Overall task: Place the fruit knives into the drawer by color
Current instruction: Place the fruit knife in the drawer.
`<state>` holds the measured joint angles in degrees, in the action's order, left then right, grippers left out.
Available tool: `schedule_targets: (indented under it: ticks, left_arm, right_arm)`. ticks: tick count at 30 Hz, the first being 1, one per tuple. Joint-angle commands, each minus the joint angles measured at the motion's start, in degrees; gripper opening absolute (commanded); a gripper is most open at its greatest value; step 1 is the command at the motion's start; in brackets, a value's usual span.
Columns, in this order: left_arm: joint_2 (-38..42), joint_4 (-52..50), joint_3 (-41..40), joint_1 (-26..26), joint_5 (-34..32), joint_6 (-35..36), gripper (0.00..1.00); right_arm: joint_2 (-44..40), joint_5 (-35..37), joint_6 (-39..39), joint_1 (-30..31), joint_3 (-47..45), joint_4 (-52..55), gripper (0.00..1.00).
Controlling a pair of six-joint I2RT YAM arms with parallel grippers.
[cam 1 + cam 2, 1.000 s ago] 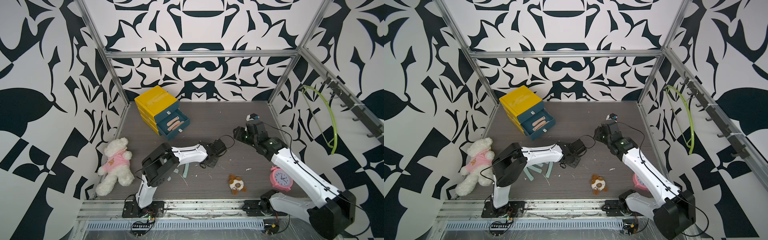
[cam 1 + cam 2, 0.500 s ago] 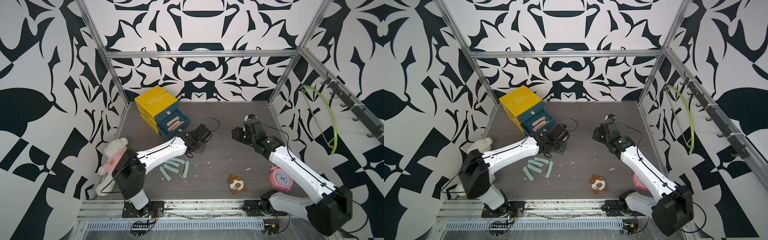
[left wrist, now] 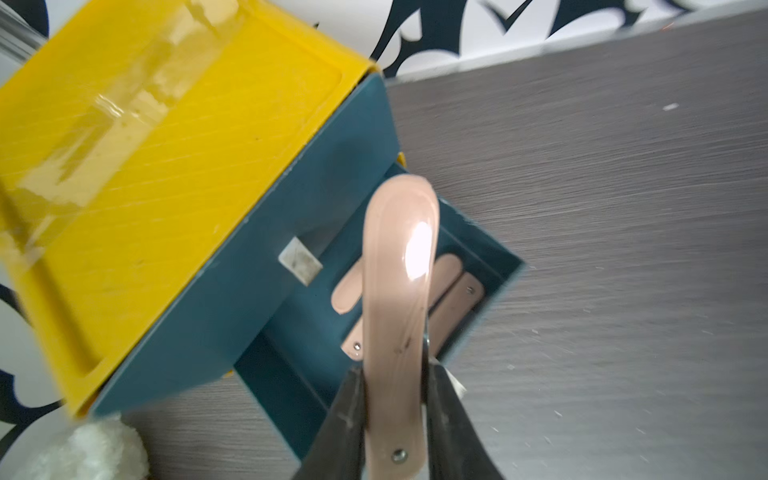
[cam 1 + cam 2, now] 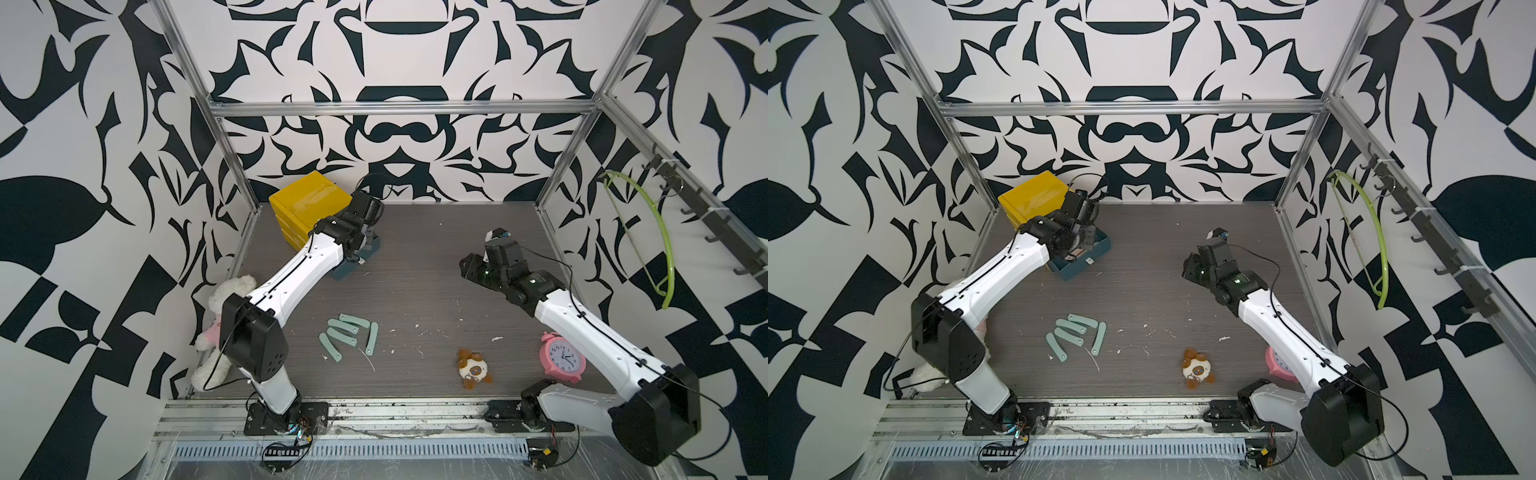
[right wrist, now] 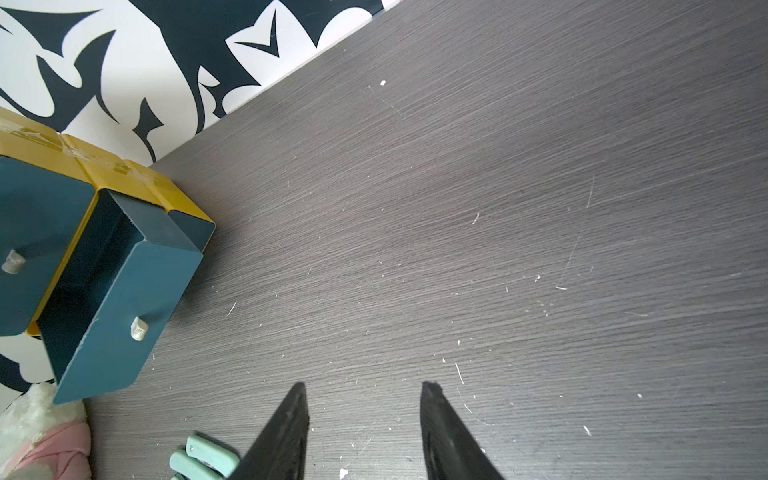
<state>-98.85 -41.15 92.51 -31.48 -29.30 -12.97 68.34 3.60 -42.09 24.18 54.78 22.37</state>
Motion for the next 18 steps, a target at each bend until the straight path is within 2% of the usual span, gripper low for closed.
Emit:
schedule_targets:
  ticks: [1, 5, 10, 14, 18]
  left_arm:
    - [-3.8, -2.6, 2.6, 2.2, 1.2, 1.1, 0.16]
    - [-6.9, -3.3, 3.4, 2.7, 1.6, 0.9, 0.21]
    - [-6.9, -2.9, 2.1, 3.8, 3.6, -0.1, 0.31]
    - [-4.7, -2.4, 1.2, 3.8, 5.0, -0.5, 0.54]
    - [0.9, -1.1, -0.1, 3.9, 8.2, -1.4, 0.79]
  right_arm:
    - [-0.5, -1.0, -0.1, 0.0, 0.5, -1.5, 0.46]
    - [0.1, -2.9, 0.3, 0.2, 0.0, -2.5, 0.46]
    - [2.1, -3.6, 0.9, 2.4, 0.6, -4.1, 0.47]
    - [4.8, -3.6, 1.2, 5.2, 1.9, -5.3, 0.47]
    - [7.8, -3.6, 1.4, 8.7, 3.6, -7.3, 0.48]
